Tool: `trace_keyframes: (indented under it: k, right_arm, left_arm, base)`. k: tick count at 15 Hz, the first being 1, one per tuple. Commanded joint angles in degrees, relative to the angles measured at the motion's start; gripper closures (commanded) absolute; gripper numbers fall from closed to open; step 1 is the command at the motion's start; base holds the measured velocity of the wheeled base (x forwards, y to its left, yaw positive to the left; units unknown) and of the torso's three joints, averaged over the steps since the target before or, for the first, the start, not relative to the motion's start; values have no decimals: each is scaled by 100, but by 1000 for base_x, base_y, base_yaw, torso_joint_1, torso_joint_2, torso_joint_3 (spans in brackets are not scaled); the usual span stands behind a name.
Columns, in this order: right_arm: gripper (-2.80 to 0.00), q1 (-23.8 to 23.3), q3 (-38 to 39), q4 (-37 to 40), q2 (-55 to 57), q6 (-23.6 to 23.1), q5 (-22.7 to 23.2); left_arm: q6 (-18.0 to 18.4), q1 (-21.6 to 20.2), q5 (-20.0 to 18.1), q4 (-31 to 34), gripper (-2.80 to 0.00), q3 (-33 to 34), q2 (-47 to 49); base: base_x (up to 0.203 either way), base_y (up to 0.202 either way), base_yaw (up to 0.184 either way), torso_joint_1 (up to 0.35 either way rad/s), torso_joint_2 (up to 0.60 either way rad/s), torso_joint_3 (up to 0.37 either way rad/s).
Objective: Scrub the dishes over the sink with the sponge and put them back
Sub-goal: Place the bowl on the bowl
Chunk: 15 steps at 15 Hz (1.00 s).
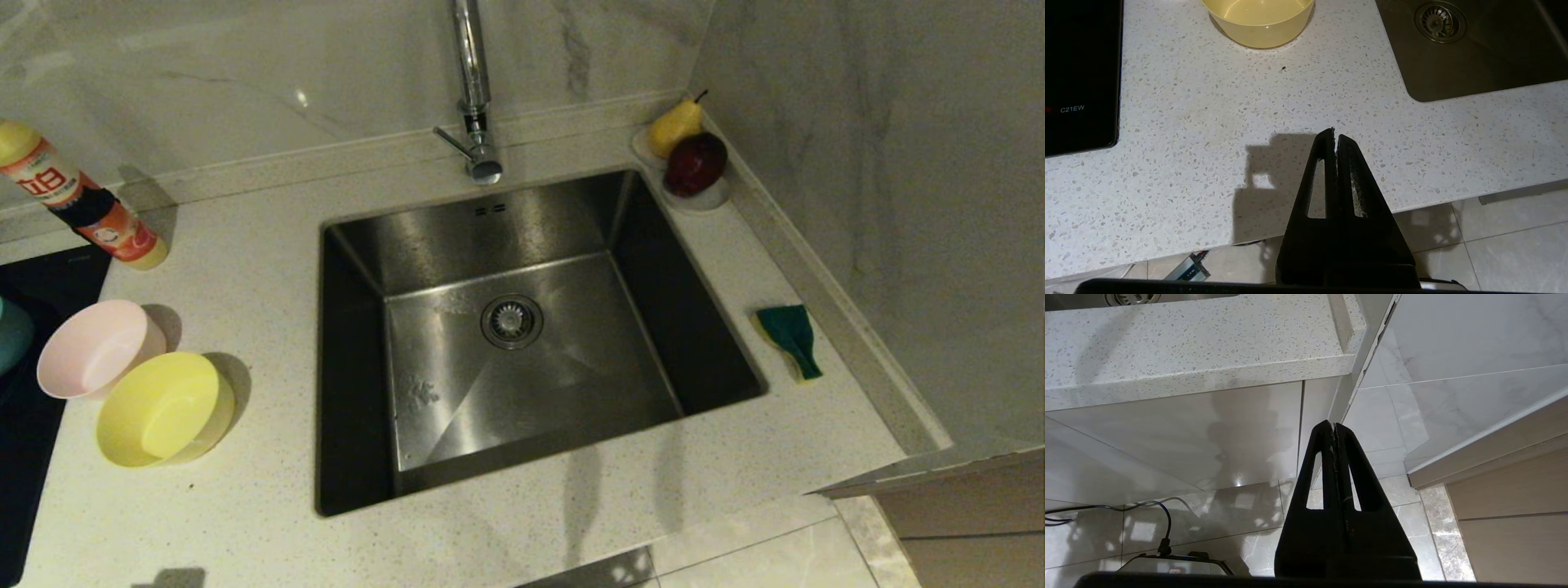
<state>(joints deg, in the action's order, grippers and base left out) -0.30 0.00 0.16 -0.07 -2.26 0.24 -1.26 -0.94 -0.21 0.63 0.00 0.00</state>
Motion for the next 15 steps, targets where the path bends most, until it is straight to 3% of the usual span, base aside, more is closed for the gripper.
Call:
trace_keyframes:
  k: [1, 9, 13, 15]
  right_arm:
    - [0, 4, 0, 1, 7, -3, 2]
    - [0, -3, 0, 1, 7, -3, 2]
    - [0, 4, 0, 1, 7, -3, 2]
    - [0, -4, 0, 1, 7, -3, 2]
  left_arm:
    - [3, -3, 3, -2, 0, 9, 18]
    - [10, -4, 35, 7, 0, -154, 18]
    - [-46, -3, 175, 489, 0, -1677, 500]
    - [-46, -9, 480, 674, 0, -2384, 1137]
  base:
    - [0, 0, 0, 0, 0, 0]
    - [0, 0, 0, 0, 0, 0]
    - [0, 0, 0, 0, 0, 0]
    - [0, 0, 0, 0, 0, 0]
